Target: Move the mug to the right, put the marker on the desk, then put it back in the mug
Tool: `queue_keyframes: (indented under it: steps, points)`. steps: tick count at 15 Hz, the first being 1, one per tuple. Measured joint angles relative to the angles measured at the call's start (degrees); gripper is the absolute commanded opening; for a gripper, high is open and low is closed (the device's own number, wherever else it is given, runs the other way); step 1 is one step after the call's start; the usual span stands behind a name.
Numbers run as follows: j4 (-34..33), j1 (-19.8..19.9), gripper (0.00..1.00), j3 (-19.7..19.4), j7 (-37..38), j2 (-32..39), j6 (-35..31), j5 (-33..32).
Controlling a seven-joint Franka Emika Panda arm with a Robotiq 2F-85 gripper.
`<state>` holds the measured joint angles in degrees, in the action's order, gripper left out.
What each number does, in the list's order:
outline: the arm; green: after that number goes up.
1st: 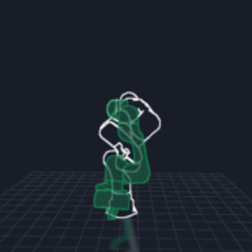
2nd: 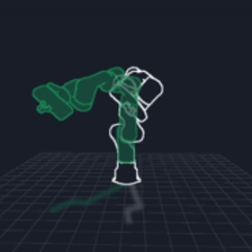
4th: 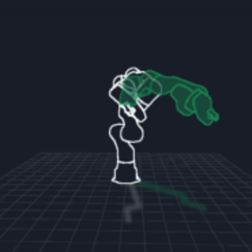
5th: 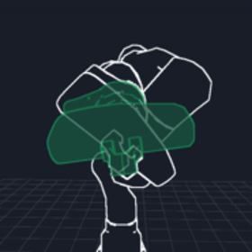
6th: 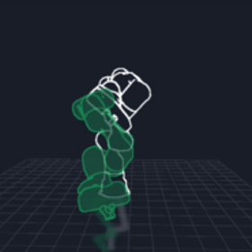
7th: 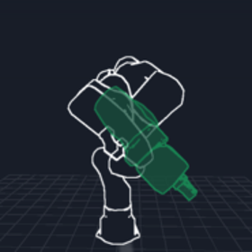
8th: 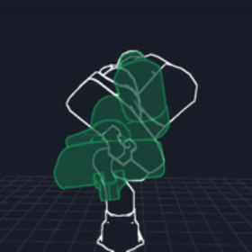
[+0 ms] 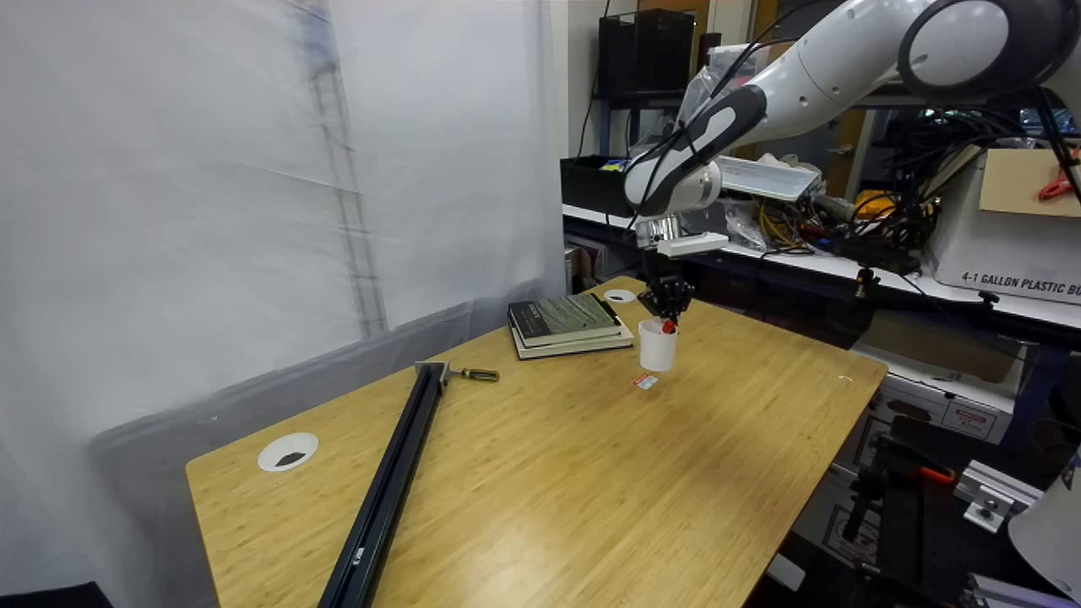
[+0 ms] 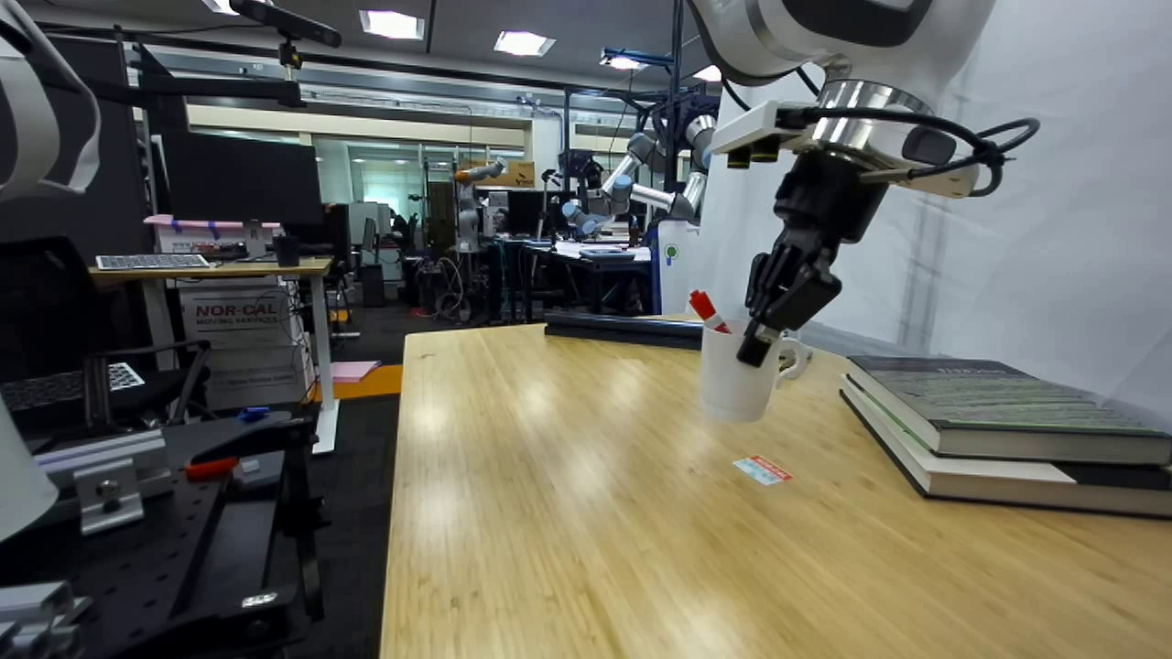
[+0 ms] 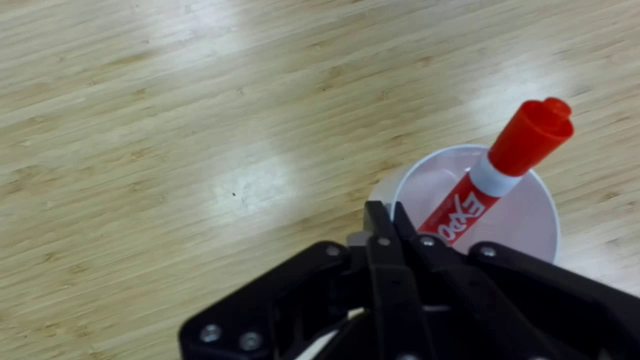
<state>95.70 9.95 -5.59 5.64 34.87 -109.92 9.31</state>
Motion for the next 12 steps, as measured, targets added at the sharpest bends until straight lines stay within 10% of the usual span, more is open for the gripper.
queue_keyframes:
  steps: [12]
  points:
    - [4.06,2.66,0.01,-2.46,-0.02,-0.71,-4.81,1.69]
